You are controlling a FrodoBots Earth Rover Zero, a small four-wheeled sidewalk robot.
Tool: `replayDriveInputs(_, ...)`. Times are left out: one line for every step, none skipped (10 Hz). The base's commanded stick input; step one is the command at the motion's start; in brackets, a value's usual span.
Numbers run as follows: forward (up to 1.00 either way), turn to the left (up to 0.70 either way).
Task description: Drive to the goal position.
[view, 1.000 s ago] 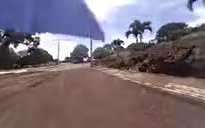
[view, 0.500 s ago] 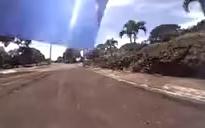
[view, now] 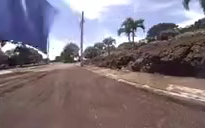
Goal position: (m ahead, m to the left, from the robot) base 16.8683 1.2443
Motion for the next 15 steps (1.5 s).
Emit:
replayDriveInputs(0.5,0.07)
replayDriveInputs(0.5,0.0)
replayDriveInputs(0.5,0.0)
replayDriveInputs(0.5,0.0)
replayDriveInputs(0.5,0.0)
replayDriveInputs(0.5,0.13)
replayDriveInputs(0.5,0.26)
replayDriveInputs(0.5,0.02)
replayDriveInputs(0.5,0.0)
replayDriveInputs(0.5,0.0)
replayDriveInputs(0.5,0.0)
replayDriveInputs(0.5,0.0)
replayDriveInputs(0.5,0.0)
replayDriveInputs(0.5,0.0)
replayDriveInputs(0.5,0.0)
